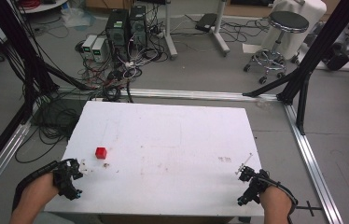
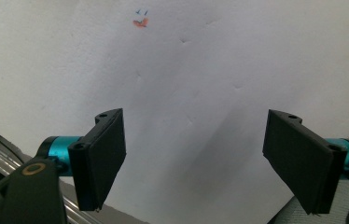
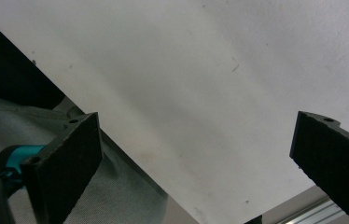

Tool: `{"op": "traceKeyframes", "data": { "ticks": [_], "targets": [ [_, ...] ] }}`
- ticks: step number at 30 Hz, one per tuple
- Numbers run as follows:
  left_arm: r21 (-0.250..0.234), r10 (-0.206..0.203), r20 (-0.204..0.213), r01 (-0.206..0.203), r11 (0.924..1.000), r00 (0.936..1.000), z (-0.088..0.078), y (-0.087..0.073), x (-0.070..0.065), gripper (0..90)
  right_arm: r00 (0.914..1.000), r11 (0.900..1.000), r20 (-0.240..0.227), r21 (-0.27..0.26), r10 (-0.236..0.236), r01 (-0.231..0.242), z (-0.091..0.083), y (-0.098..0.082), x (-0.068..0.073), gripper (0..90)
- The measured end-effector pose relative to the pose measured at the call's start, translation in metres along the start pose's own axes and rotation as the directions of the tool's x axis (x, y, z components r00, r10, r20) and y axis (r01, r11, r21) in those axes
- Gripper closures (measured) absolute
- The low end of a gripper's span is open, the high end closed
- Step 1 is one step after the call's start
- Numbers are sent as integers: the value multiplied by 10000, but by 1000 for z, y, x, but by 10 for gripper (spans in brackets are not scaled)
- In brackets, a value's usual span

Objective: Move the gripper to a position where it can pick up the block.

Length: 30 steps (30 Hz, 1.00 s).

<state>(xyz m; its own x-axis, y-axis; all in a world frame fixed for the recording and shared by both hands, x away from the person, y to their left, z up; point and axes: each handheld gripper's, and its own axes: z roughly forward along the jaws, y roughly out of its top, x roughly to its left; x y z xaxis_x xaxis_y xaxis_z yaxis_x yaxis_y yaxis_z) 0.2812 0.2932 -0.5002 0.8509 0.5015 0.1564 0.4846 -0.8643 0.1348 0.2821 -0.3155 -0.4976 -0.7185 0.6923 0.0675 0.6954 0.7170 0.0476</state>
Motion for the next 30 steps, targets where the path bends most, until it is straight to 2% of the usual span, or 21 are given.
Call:
{"op": "traceKeyframes", "data": {
  "ticks": [17, 25, 27, 28, 29, 30],
  "targets": [
    [0, 84, 49, -84, 10000, 10000, 0, 0, 0, 216, 10000, 10000, -42, -19, -40, 40, 0, 0, 0, 17],
    [-6, 349, -129, -349, 9994, 9993, -6, 2, 9, 216, 9998, 9999, -88, -55, -161, 160, 2, 2, 1, 17],
    [30, 503, -139, -503, 9987, 9986, -6, 4, 11, 216, 9999, 9999, -96, -19, -101, 101, 3, 2, 1, 17],
    [35, 709, -95, -709, 9975, 9974, -5, 7, 13, 217, 9999, 10000, -80, -40, -79, 78, 3, 2, 1, 17],
    [35, 709, -95, -709, 9975, 9974, -5, 7, 13, 217, 9999, 10000, -80, -40, -79, 78, 3, 2, 1, 17],
    [-45, 873, 23, -873, 9962, 9962, -5, 10, 17, 217, 9998, 9999, -110, -55, -141, 141, 3, 1, 0, 17]
  ]
}}
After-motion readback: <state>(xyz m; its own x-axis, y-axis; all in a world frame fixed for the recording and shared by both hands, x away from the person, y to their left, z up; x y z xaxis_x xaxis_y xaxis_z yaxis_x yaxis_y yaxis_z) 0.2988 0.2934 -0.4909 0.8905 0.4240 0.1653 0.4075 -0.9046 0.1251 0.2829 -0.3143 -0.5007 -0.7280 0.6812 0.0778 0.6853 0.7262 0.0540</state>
